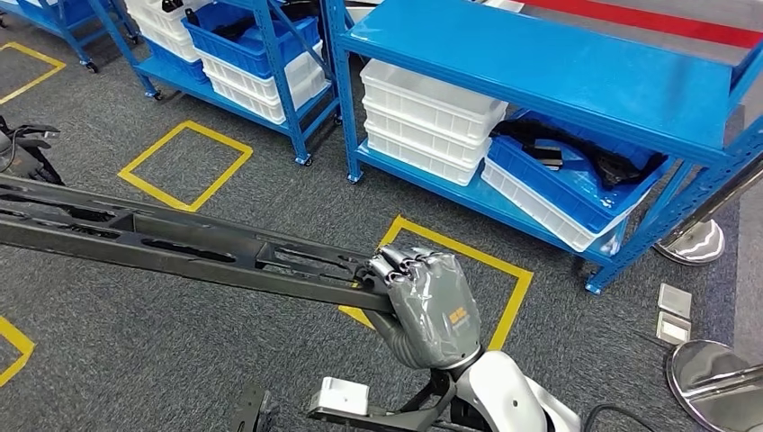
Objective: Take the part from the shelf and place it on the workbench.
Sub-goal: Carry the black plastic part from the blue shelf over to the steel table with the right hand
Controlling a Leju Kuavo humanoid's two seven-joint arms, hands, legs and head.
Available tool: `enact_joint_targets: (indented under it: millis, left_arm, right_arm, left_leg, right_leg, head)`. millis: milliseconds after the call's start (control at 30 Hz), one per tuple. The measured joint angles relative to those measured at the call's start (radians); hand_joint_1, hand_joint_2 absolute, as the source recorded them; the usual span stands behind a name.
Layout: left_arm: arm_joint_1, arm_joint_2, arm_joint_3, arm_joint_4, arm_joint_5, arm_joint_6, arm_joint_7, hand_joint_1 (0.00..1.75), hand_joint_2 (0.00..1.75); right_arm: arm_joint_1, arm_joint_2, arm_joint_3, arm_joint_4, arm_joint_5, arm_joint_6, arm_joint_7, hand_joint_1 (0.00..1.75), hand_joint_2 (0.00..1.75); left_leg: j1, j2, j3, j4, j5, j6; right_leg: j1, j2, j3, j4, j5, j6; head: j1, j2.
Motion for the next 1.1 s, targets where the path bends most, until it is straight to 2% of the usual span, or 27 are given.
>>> enact_joint_targets:
  millis: [67, 133, 167, 200, 233, 267, 333, 367, 400, 467, 533, 600, 667, 700, 733, 767, 833, 900, 933, 1033, 1067, 1100]
  left_arm:
    - [-0.001, 0.001, 0.000, 0.000, 0.000, 0.000, 0.001, 0.00, 1.75]
    - [-0.002, 0.000, 0.000, 0.000, 0.002, 0.000, 0.001, 0.00, 1.75]
    - [0.000, 0.000, 0.000, 0.000, 0.002, 0.000, 0.000, 0.00, 1.75]
    - [0.002, 0.000, 0.000, 0.000, 0.003, 0.001, -0.001, 0.00, 1.75]
    - [0.004, 0.000, 0.000, 0.000, 0.004, 0.002, -0.003, 0.00, 1.75]
    - [0.005, 0.001, 0.000, 0.001, 0.005, 0.002, -0.006, 0.00, 1.75]
    - [0.005, 0.001, 0.002, 0.001, 0.008, 0.003, -0.011, 0.00, 1.75]
    - [0.005, 0.001, 0.003, 0.001, 0.011, 0.003, -0.013, 0.00, 1.75]
    - [0.006, 0.001, 0.006, 0.001, 0.013, 0.004, -0.015, 0.00, 1.75]
    - [0.008, 0.001, 0.009, 0.001, 0.016, 0.006, -0.017, 0.00, 1.75]
    - [0.009, 0.001, 0.011, 0.002, 0.018, 0.007, -0.019, 0.00, 1.75]
    - [0.008, 0.001, 0.013, 0.003, 0.020, 0.009, -0.021, 0.00, 1.75]
    - [0.009, 0.002, 0.015, 0.003, 0.022, 0.011, -0.022, 0.00, 1.75]
    - [0.009, 0.002, 0.015, 0.004, 0.023, 0.012, -0.023, 0.00, 1.75]
    - [0.010, 0.002, 0.015, 0.004, 0.024, 0.012, -0.024, 0.00, 1.75]
    - [0.010, 0.002, 0.016, 0.004, 0.024, 0.013, -0.025, 0.00, 1.75]
    - [0.010, 0.001, 0.017, 0.005, 0.028, 0.015, -0.028, 0.00, 1.75]
    - [0.010, 0.001, 0.017, 0.005, 0.033, 0.017, -0.032, 0.00, 1.75]
    - [0.011, 0.001, 0.017, 0.005, 0.035, 0.018, -0.033, 0.00, 1.75]
    - [0.015, 0.003, 0.018, 0.006, 0.035, 0.020, -0.034, 0.00, 1.75]
    - [0.015, 0.004, 0.018, 0.007, 0.036, 0.020, -0.035, 0.00, 1.75]
    - [0.015, 0.005, 0.019, 0.007, 0.036, 0.020, -0.035, 0.00, 1.75]
  right_arm:
    - [0.000, 0.002, 0.000, 0.000, 0.000, 0.001, -0.001, 1.75, 1.75]
    - [0.002, 0.004, 0.000, 0.001, -0.001, 0.001, -0.004, 1.75, 1.75]
    - [0.003, 0.004, 0.000, 0.001, -0.001, 0.001, -0.005, 1.75, 1.75]
    - [0.003, 0.004, 0.000, 0.002, -0.002, 0.001, -0.005, 1.75, 1.75]
    - [0.003, 0.004, 0.000, 0.002, -0.003, 0.001, -0.006, 1.75, 1.75]
    - [0.003, 0.004, 0.000, 0.002, -0.005, 0.001, -0.006, 1.75, 1.75]
    - [0.002, 0.006, 0.000, 0.002, -0.007, 0.000, -0.006, 1.75, 1.75]
    - [0.001, 0.008, 0.000, 0.003, -0.008, -0.001, -0.007, 1.75, 1.75]
    - [0.000, 0.009, 0.000, 0.004, -0.009, -0.001, -0.008, 1.75, 1.75]
    - [-0.001, 0.012, 0.000, 0.006, -0.011, -0.002, -0.012, 1.75, 1.75]
    - [-0.002, 0.013, 0.000, 0.008, -0.013, -0.002, -0.015, 1.75, 1.75]
    - [-0.004, 0.013, 0.000, 0.010, -0.016, -0.002, -0.018, 1.75, 1.75]
    - [-0.004, 0.013, 0.000, 0.014, -0.020, -0.002, -0.022, 1.75, 1.75]
    - [-0.004, 0.014, 0.000, 0.017, -0.022, -0.002, -0.023, 1.75, 1.75]
    - [-0.004, 0.014, 0.000, 0.020, -0.024, -0.002, -0.025, 1.75, 1.75]
    - [-0.004, 0.014, 0.000, 0.023, -0.026, -0.002, -0.027, 1.75, 1.75]
    - [-0.005, 0.017, 0.000, 0.027, -0.028, -0.002, -0.032, 1.75, 1.75]
    - [-0.007, 0.022, 0.000, 0.031, -0.032, -0.003, -0.038, 1.75, 1.75]
    - [-0.008, 0.024, 0.000, 0.034, -0.035, -0.003, -0.041, 1.75, 1.75]
    - [-0.011, 0.032, 0.000, 0.040, -0.041, -0.003, -0.044, 1.75, 1.75]
    - [-0.012, 0.036, 0.000, 0.041, -0.042, -0.004, -0.046, 1.75, 1.75]
    - [-0.013, 0.040, 0.001, 0.043, -0.044, -0.004, -0.048, 1.75, 1.75]
  left_leg:
    - [-0.001, 0.033, -0.030, 0.072, -0.045, -0.010]
    - [0.000, 0.065, -0.091, 0.206, -0.111, -0.018]
    - [0.000, 0.070, -0.116, 0.260, -0.130, -0.020]
    - [0.000, 0.072, -0.126, 0.284, -0.131, -0.020]
    - [0.000, 0.073, -0.115, 0.265, -0.113, -0.018]
    - [0.000, 0.076, -0.084, 0.208, -0.081, -0.015]
    - [-0.005, 0.096, -0.011, 0.061, -0.021, -0.006]
    - [-0.008, 0.104, 0.011, 0.013, -0.006, -0.001]
    - [-0.011, 0.110, 0.019, -0.009, -0.003, 0.003]
    - [-0.013, 0.101, 0.017, -0.015, -0.002, 0.013]
    - [-0.008, 0.093, 0.019, -0.023, 0.003, 0.025]
    - [-0.006, 0.085, 0.021, -0.029, 0.007, 0.036]
    - [-0.008, 0.074, 0.020, -0.027, 0.006, 0.040]
    - [-0.009, 0.068, 0.019, -0.025, 0.006, 0.041]
    - [-0.010, 0.060, 0.019, -0.023, 0.005, 0.041]
    - [-0.010, 0.052, 0.018, -0.020, 0.004, 0.041]
    - [-0.010, 0.037, 0.017, -0.015, 0.002, 0.039]
    - [-0.010, 0.025, 0.011, -0.010, 0.001, 0.032]
    - [-0.010, 0.021, 0.008, -0.009, 0.002, 0.027]
    - [-0.008, 0.013, 0.005, -0.007, 0.002, 0.010]
    - [-0.009, 0.019, 0.001, 0.004, -0.007, 0.005]
    - [-0.009, 0.031, -0.013, 0.039, -0.028, -0.001]
  right_leg:
    - [-0.004, -0.020, 0.002, -0.007, 0.005, -0.012]
    - [-0.002, -0.039, 0.002, -0.008, 0.005, -0.017]
    - [-0.001, -0.048, 0.001, -0.008, 0.004, -0.017]
    - [0.000, -0.056, 0.001, -0.008, 0.004, -0.017]
    - [0.000, -0.064, 0.002, -0.008, 0.003, -0.017]
    - [0.000, -0.071, 0.004, -0.007, 0.002, -0.016]
    - [0.003, -0.082, 0.006, -0.007, -0.002, -0.011]
    - [0.005, -0.085, 0.007, -0.006, -0.003, -0.007]
    - [0.007, -0.089, 0.007, -0.006, -0.004, -0.002]
    - [0.008, -0.096, 0.008, -0.008, -0.004, 0.007]
    - [0.005, -0.082, 0.002, 0.012, -0.024, 0.017]
    - [0.002, -0.053, -0.037, 0.101, -0.079, 0.022]
    - [0.002, -0.041, -0.103, 0.240, -0.137, 0.024]
    - [0.002, -0.040, -0.126, 0.284, -0.145, 0.025]
    - [0.002, -0.040, -0.132, 0.291, -0.134, 0.024]
    - [0.002, -0.038, -0.118, 0.257, -0.104, 0.022]
    - [0.002, -0.021, -0.056, 0.120, -0.034, 0.014]
    - [0.004, 0.000, -0.015, 0.023, -0.002, 0.008]
    - [0.006, 0.006, -0.009, 0.007, -0.001, 0.006]
    - [0.006, -0.010, -0.008, -0.003, 0.008, -0.004]
    - [0.003, -0.016, -0.006, -0.008, 0.011, -0.009]
    - [0.000, -0.025, -0.004, -0.013, 0.014, -0.014]
  head:
    - [-0.015, 0.000]
    - [-0.032, 0.000]
    - [-0.035, 0.000]
    - [-0.037, 0.000]
    - [-0.039, 0.000]
    - [-0.043, 0.000]
    - [-0.051, 0.000]
    - [-0.053, 0.000]
    - [-0.053, 0.000]
    - [-0.049, 0.000]
    - [-0.042, 0.000]
    - [-0.029, 0.000]
    - [-0.016, 0.000]
    - [-0.011, 0.000]
    - [-0.008, 0.000]
    - [-0.005, 0.000]
    - [0.000, 0.000]
    - [0.004, 0.000]
    - [0.004, 0.000]
    - [0.002, 0.000]
    - [0.000, 0.000]
    - [-0.007, 0.000]
